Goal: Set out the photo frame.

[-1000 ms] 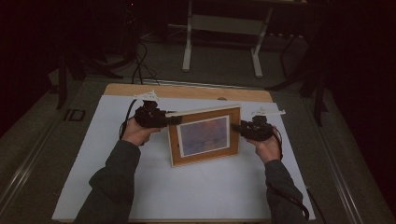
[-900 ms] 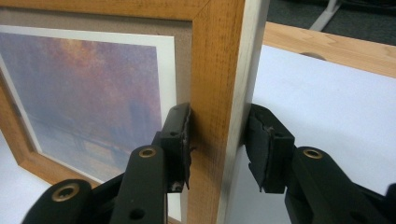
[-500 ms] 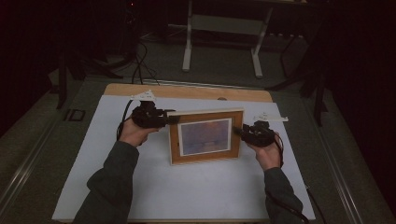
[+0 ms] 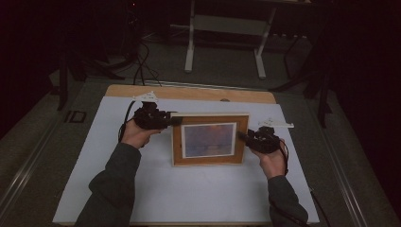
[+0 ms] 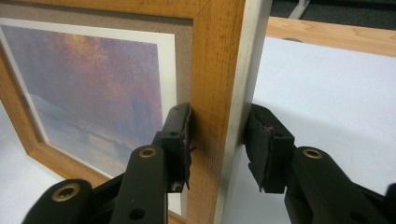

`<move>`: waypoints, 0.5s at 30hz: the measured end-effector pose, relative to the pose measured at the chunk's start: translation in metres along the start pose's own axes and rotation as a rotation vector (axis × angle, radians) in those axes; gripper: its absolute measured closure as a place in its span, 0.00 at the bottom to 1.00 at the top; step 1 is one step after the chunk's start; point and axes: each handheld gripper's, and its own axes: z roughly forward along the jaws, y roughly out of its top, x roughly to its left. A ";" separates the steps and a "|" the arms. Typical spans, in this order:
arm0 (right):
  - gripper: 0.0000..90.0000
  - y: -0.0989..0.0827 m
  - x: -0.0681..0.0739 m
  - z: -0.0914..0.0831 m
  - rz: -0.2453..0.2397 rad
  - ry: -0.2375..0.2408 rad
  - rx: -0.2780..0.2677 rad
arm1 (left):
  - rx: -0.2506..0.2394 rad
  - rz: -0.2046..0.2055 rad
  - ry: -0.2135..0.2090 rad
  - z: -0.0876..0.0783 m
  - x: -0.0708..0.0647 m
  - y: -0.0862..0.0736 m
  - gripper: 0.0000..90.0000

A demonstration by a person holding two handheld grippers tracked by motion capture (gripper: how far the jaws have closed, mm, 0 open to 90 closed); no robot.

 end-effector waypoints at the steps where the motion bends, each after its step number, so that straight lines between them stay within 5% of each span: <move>1: 0.69 -0.001 0.001 -0.001 0.005 -0.003 0.003 | 0.000 -0.001 0.001 0.000 0.000 0.000 0.69; 15: 0.69 -0.005 0.003 -0.006 0.009 0.003 0.003 | -0.005 -0.021 -0.016 0.001 0.002 -0.001 0.69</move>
